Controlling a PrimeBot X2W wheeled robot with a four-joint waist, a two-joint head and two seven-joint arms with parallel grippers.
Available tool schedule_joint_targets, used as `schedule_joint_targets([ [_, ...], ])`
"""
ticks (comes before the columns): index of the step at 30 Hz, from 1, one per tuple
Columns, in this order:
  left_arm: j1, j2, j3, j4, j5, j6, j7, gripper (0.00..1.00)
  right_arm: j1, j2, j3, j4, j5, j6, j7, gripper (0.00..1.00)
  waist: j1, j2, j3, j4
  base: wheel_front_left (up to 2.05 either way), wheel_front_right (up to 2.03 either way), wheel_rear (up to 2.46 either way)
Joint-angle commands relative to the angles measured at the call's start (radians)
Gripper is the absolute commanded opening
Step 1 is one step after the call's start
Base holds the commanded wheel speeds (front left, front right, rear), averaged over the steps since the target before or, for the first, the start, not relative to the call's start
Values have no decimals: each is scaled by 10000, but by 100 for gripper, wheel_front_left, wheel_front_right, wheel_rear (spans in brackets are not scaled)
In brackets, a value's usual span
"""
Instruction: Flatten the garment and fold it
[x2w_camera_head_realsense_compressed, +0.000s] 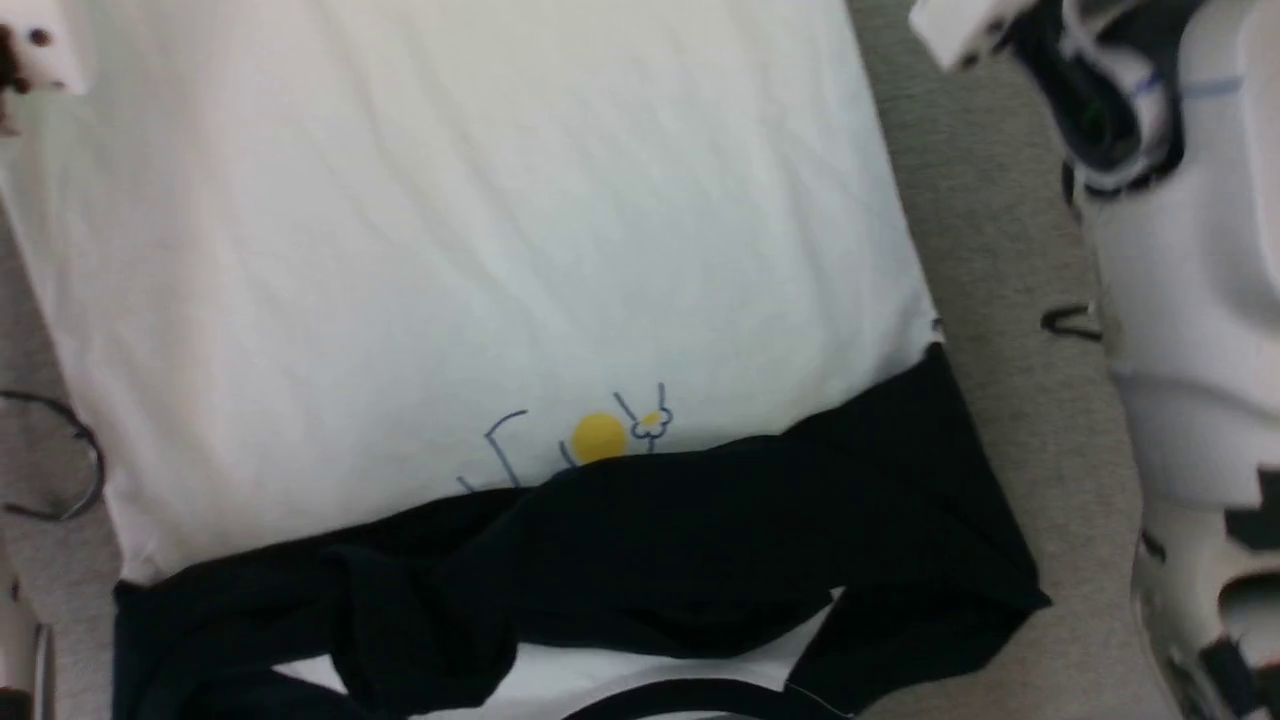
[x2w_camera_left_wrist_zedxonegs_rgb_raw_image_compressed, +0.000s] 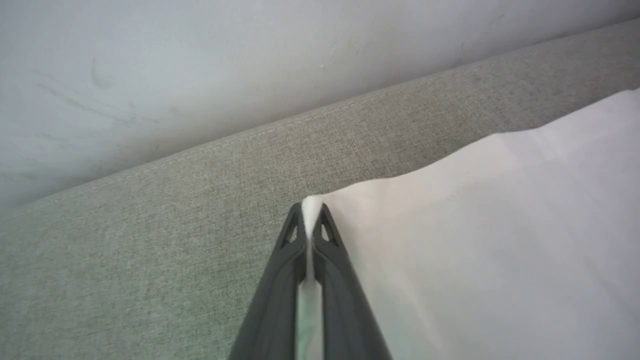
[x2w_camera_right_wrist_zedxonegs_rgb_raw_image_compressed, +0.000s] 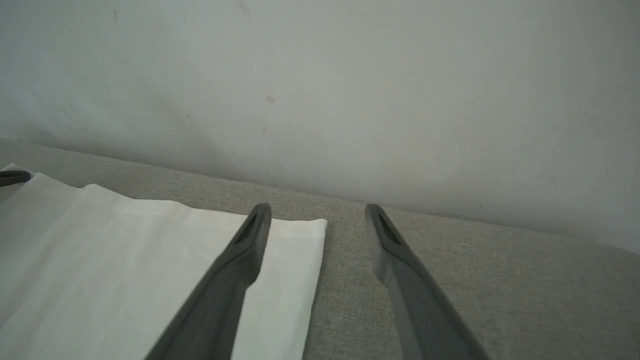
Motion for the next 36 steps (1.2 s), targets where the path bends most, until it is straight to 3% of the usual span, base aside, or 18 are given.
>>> schedule_joint_targets([
  [1, -173, -60, -58, 8, 29, -41, -131, 0, -212, 17, -52, 240, 47, -9, 121, 100, -1, -1, 218, 596, 0, 0, 0],
  [9, -493, -734, -802, -273, 153, -183, -867, 0, -2106, 14, -618, 3000, -1641, -9, 1822, 100, -1, -1, 705, 1637, 0, 0, 0],
  [18, -584, -1100, -1201, -447, 228, -114, -1247, 0, -3105, 35, -1634, 4590, -3018, -9, 3766, 100, -1, -1, 893, 1995, 0, 0, 0],
  [20, -567, -1122, -1248, -427, 222, -104, -1267, 0, -3198, 39, -1564, 4746, -3122, -9, 4211, 46, -1, -1, 887, 1987, 0, 0, 0],
  [23, -544, -1096, -1290, -399, 218, -99, -1267, 0, -3269, 42, -1396, 4813, -3306, -9, 4764, 0, -1, -1, 888, 1940, 0, 0, 0],
  [30, -706, -877, -1275, -368, 430, -26, -1857, 0, -3203, 44, -1510, 4301, -3411, -9, 4345, 0, -1, -1, 932, 1833, 0, 0, 0],
  [36, -1214, -680, -1202, 17, 1002, 283, -3568, 0, -3323, 16, -1973, 3951, -3802, -9, 2883, 0, -1, -1, 932, 1677, 0, 0, 0],
])
